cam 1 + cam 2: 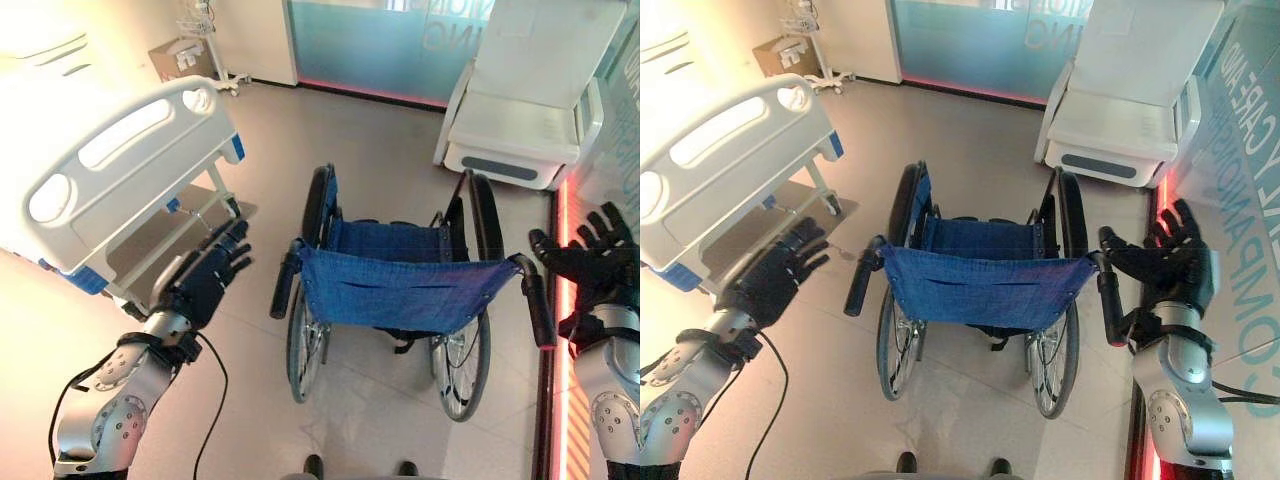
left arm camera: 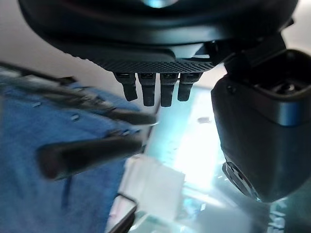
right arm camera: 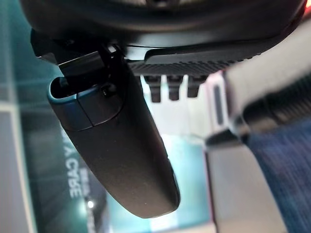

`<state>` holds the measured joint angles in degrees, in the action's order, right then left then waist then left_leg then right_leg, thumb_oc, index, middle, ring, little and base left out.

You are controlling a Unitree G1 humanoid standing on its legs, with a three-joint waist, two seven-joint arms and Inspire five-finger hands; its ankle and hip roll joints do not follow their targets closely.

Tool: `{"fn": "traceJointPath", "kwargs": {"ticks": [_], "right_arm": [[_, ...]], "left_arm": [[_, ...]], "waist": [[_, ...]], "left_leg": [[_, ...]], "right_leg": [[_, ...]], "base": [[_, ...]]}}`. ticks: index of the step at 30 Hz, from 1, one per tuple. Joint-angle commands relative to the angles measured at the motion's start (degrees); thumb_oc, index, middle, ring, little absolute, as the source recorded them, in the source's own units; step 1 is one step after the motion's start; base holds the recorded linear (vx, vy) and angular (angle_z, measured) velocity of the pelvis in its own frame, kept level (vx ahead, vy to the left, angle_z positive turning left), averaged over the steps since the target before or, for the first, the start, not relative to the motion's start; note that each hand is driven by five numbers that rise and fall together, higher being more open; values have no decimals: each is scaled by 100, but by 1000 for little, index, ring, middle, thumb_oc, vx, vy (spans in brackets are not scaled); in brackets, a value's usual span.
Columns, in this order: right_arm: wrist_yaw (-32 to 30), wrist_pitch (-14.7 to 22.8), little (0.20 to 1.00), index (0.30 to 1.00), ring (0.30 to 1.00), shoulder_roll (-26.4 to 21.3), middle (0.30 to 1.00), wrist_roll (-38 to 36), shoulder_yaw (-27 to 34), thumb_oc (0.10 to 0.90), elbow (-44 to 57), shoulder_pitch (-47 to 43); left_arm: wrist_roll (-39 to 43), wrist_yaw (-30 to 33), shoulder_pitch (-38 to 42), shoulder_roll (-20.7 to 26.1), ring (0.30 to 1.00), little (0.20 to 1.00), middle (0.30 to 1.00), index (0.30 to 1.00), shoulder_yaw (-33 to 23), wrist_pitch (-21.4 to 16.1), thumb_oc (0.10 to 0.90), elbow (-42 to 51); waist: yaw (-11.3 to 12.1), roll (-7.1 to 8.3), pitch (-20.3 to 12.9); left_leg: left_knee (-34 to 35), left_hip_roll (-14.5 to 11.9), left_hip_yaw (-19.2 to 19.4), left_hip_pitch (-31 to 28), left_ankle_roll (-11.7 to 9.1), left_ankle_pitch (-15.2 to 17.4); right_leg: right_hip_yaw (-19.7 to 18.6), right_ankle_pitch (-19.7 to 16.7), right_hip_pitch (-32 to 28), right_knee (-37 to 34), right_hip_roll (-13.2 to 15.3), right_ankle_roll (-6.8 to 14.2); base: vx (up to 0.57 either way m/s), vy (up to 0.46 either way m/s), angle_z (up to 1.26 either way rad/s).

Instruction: Push the wheelchair next to the bed

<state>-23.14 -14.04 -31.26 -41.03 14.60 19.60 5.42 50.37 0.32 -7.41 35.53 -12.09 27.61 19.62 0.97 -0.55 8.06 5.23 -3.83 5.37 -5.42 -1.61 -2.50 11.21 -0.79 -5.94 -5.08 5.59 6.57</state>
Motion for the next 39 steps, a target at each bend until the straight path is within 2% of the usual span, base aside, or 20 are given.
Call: {"fn": "traceJointPath", "kwargs": {"ticks": [1,7,11,18,21,27,31,39], "right_arm": [[183,215,900,900,900,-609,900,-4,182,800,673,-324],[-208,-1,900,900,900,-724,900,535,44,800,439,-208],[-437,-352,900,900,900,-868,900,671,-145,800,253,-285],[-252,-776,900,900,900,-1103,900,859,-472,800,182,-443],[-232,-795,900,900,900,-1141,900,800,-517,800,226,-428],[-167,-781,900,900,900,-1209,900,804,-854,800,145,-558],[-237,-813,900,900,900,-1245,900,753,-1079,800,-58,-689],[-396,-854,900,900,900,-1338,900,833,-1305,800,-425,-936]], "left_arm": [[106,-120,379,565,900,900,900,900,-339,-316,800,422],[347,-118,356,657,900,900,900,900,-123,16,800,275],[310,2,514,755,900,900,900,900,149,104,800,194],[184,-136,820,910,900,900,900,900,558,219,800,101],[189,-167,836,925,900,900,900,900,618,234,800,117],[285,-262,1108,970,900,900,900,900,1118,266,800,130],[-205,-279,1311,1044,900,900,900,900,1343,1,800,94],[-186,-166,1575,1198,900,900,900,900,1473,346,800,-104]], "waist": [[-62,91,-364],[-95,96,-342],[-109,86,-301],[-156,75,-211],[-164,76,-209],[-193,71,-204],[-190,72,-188],[-145,47,-155]], "left_leg": [[-23,-107,161,22,-222,176],[-23,-115,228,6,-214,163],[-23,-121,258,-3,-200,143],[-23,-113,257,-36,-184,134],[-23,-110,255,-37,-184,131],[-23,-114,289,-71,-178,132],[-23,-109,304,-101,-172,132],[-23,-105,278,-106,-170,110]], "right_leg": [[-93,-131,40,8,20,13],[-80,-152,46,8,18,35],[-75,-166,46,8,11,42],[-135,-186,35,8,-3,58],[-149,-189,37,8,-4,63],[-160,-192,17,8,-5,85],[-161,-194,-11,8,-11,97],[-172,-189,-34,8,-20,97]], "base": [[0,0,0],[0,0,0],[7,-7,-3],[2,-5,-4],[0,0,0],[0,0,0],[0,0,0],[22,-12,-1]]}}
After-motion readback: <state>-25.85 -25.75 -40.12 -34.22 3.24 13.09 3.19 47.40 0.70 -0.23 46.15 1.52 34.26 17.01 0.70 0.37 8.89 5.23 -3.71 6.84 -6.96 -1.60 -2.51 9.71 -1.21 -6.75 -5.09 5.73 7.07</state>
